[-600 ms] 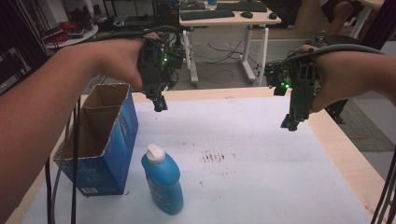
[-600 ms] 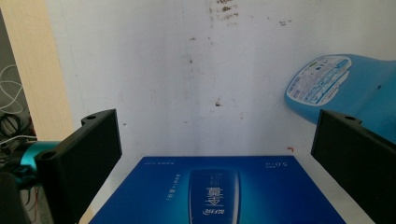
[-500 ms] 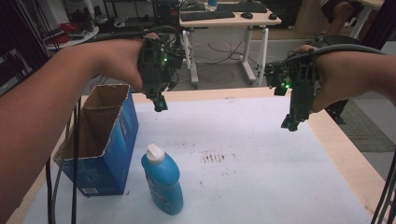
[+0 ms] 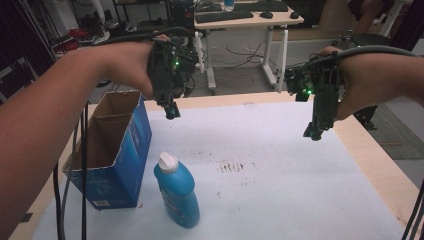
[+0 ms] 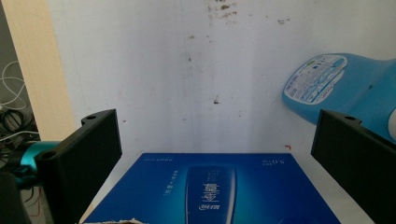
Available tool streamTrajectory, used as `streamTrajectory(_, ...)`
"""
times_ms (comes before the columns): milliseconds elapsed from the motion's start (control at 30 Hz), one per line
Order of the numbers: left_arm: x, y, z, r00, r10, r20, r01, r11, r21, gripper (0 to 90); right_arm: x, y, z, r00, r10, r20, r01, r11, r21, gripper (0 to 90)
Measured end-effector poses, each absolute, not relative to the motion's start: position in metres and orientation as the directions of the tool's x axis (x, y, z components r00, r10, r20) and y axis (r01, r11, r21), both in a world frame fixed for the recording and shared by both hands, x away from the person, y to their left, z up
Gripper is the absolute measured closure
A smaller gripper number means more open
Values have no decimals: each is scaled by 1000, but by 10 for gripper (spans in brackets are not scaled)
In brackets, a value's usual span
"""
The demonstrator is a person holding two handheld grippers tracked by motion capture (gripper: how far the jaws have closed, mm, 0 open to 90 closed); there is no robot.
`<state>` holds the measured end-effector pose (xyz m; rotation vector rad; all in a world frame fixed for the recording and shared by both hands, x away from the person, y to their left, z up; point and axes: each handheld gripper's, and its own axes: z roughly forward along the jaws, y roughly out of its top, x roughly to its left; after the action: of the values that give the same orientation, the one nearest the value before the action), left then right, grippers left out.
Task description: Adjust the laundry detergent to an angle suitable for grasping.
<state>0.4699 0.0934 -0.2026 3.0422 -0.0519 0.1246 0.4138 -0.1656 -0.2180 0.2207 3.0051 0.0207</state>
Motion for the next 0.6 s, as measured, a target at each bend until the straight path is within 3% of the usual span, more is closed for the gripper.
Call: streamTrajectory(600,467,91,-202,995,-45,85,-54,-994,96,17,398,-181,-212,-973,200,-118,193,979,65,19)
